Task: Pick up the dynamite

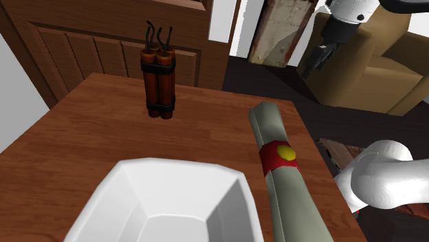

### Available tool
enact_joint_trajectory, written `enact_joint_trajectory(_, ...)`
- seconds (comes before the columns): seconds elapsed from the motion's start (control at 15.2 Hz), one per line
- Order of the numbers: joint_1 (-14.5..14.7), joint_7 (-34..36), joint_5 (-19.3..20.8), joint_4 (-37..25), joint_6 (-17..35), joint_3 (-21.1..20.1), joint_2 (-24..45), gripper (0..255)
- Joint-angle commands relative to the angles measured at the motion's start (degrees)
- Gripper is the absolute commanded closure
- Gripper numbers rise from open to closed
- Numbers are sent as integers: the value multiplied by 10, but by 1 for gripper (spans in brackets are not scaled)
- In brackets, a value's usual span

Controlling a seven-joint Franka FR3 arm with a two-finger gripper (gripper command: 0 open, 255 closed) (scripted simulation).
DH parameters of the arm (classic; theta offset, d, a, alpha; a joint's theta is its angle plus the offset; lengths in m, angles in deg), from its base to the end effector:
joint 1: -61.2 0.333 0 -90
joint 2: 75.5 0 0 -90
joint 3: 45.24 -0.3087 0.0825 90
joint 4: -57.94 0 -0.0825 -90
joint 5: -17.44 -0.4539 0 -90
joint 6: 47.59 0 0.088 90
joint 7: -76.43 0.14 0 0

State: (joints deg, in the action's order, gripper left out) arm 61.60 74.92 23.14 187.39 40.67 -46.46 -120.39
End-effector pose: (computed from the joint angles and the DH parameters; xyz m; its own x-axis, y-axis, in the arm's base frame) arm 0.3816 -0.0017 0.6019 0.9970 0.0461 0.0616 0.0388 -0.9926 0.1155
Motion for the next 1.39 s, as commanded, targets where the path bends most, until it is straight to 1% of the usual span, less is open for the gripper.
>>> enact_joint_trajectory(0.0,0,0,0,0,0,0,0,0)
enact_joint_trajectory(0.4,16,80,-60,-41,29,-52,56,0)
enact_joint_trajectory(0.73,25,144,-99,-90,54,-93,113,0)
enact_joint_trajectory(1.06,31,207,-124,-155,77,-133,178,0)
enact_joint_trajectory(1.32,34,258,-132,-219,92,-164,237,0)
